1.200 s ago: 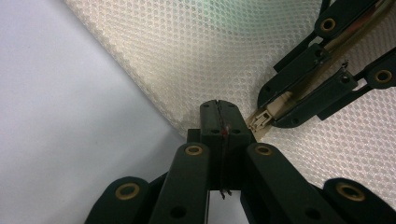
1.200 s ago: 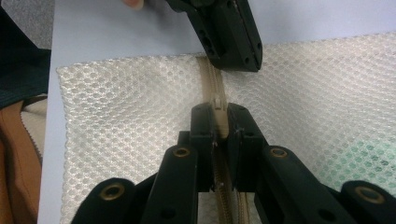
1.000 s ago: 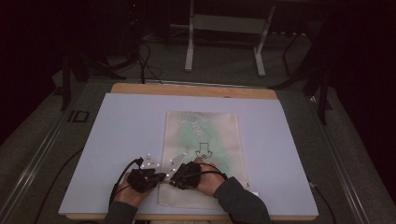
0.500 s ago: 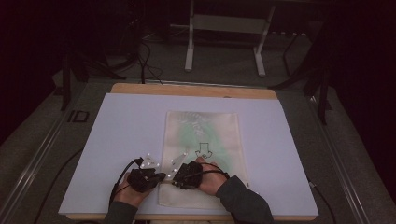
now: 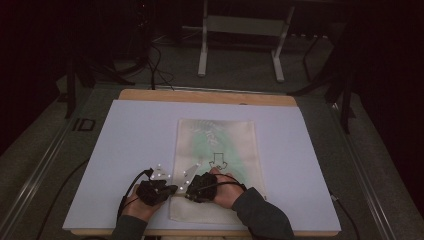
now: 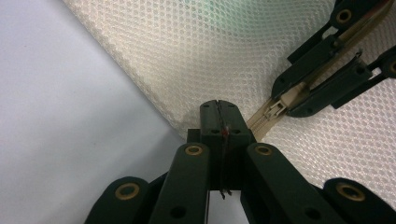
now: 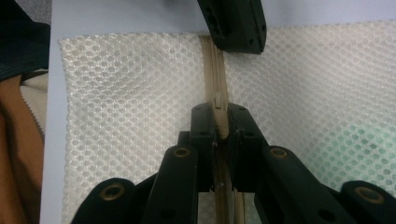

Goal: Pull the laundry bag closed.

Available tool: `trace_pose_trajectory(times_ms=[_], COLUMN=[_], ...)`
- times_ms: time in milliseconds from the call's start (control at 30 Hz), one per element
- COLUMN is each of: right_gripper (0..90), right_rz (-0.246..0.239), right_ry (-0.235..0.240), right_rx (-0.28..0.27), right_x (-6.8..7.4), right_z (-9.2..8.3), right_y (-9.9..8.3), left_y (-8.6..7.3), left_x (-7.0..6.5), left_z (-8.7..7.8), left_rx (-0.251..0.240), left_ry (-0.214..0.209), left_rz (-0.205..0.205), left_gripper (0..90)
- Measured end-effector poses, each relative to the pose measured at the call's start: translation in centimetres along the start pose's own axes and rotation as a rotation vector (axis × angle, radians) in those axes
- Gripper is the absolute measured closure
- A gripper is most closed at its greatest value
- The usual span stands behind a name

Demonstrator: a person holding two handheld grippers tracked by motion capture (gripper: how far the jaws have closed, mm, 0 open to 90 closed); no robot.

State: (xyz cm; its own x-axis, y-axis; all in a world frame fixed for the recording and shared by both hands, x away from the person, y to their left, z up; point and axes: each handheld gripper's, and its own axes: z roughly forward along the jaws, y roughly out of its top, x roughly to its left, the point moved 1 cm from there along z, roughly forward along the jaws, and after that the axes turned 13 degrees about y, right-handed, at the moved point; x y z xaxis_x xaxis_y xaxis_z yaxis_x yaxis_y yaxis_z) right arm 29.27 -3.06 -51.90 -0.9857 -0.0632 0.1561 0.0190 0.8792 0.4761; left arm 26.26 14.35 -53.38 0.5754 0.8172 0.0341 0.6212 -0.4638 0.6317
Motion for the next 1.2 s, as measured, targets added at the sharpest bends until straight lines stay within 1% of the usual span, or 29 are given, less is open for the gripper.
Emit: trace_pose_trajectory(times_ms=[100,200,467,800,900,1200], right_gripper=[82.3,82.4,82.3,82.4,82.4,82.3], right_rz=[0.006,0.007,0.006,0.007,0.016,0.011], right_ry=[0.002,-0.001,0.004,0.01,0.011,0.014], right_rx=[0.007,0.023,0.042,0.046,0.048,0.057], right_x=[0.0,0.1,0.07,0.05,0.11,0.1], right_z=[-0.18,-0.34,-0.66,-0.75,-0.89,-1.04], right_y=[-0.07,-0.02,-0.14,-0.31,-0.39,-0.53], left_y=[-0.03,0.01,-0.01,0.0,0.01,0.03], left_x=[0.02,-0.01,0.05,0.04,0.03,0.02], left_z=[0.0,-0.01,0.02,0.02,0.01,0.01], left_rx=[-0.001,0.001,0.001,0.002,0.003,0.003], left_ry=[-0.003,0.001,-0.005,-0.004,-0.002,-0.002], left_rz=[-0.008,-0.002,-0.007,-0.006,-0.004,-0.002], left_gripper=[89.4,89.4,89.4,89.5,89.5,89.5])
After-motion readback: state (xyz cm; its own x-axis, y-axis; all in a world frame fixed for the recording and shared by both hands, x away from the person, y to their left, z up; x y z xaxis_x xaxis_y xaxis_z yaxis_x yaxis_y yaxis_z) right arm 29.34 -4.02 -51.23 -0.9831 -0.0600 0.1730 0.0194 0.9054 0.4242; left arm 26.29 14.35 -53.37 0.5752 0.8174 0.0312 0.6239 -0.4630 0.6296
